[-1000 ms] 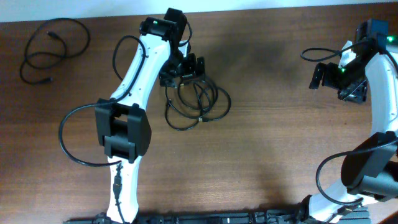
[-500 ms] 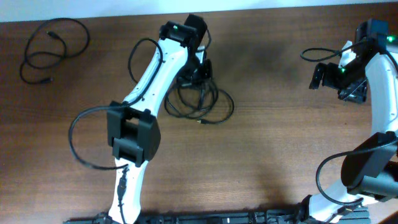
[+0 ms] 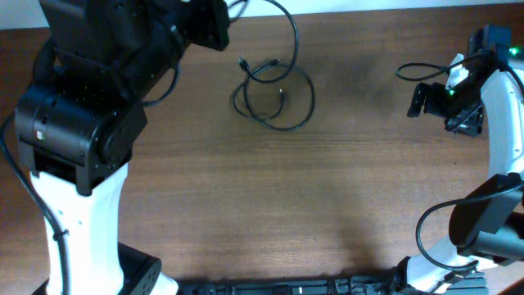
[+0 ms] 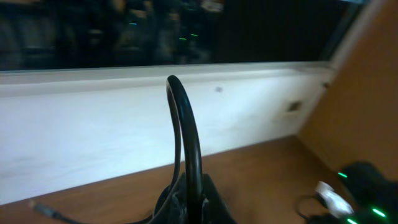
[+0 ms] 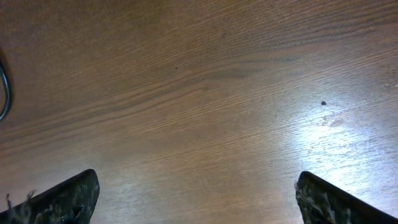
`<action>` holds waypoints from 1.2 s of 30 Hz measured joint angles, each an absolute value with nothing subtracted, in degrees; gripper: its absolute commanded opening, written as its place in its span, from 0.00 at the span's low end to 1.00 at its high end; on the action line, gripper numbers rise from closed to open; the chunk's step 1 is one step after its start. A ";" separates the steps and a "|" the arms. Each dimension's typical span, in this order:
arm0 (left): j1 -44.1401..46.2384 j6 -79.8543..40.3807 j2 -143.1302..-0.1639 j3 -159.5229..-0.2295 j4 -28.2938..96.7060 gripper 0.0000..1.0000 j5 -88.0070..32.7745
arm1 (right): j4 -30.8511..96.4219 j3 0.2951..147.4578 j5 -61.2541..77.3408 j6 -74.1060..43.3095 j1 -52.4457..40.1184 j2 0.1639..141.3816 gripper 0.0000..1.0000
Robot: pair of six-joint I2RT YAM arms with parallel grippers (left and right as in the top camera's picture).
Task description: Untangle cables
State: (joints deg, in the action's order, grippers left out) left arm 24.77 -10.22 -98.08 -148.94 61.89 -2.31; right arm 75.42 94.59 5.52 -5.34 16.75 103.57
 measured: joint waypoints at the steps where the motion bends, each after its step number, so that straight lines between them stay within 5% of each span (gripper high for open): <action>1: 24.77 -10.20 -98.08 -148.92 61.91 0.00 0.75 | 75.40 94.59 5.52 -5.34 16.75 103.57 0.98; 5: 21.43 -10.04 -99.90 -148.92 63.00 0.00 22.22 | 75.44 94.59 5.52 -5.37 16.75 103.57 0.98; 9: 9.78 -13.13 -105.91 -148.11 68.97 0.00 30.13 | 75.46 94.59 5.52 -5.37 16.75 103.57 0.98; 15: -15.44 -34.17 -113.56 -147.81 84.95 0.00 31.57 | 75.40 94.59 5.52 -5.37 16.75 103.57 0.98; 30: -41.21 -52.75 -137.29 -147.79 91.50 0.02 23.70 | 75.40 94.59 5.52 -5.32 16.75 103.57 0.98; 32: -42.22 -52.77 -139.94 -147.85 91.07 0.12 23.11 | 75.42 94.59 5.52 -5.37 16.75 103.57 0.98; 33: -42.41 -52.77 -141.21 -147.85 90.94 0.52 22.61 | 75.40 94.59 5.52 -5.34 16.75 103.57 0.98; 34: -42.57 -52.75 -143.79 -147.85 90.83 0.79 21.76 | 75.40 94.59 5.52 -5.34 16.75 103.57 0.98; 36: -42.57 -52.56 -146.19 -147.85 90.85 0.84 21.10 | 75.40 94.59 5.52 -5.34 16.75 103.57 0.98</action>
State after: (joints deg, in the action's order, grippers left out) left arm -42.57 -52.56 -146.19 -147.85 90.85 21.10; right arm 75.40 94.59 5.52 -5.34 16.75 103.57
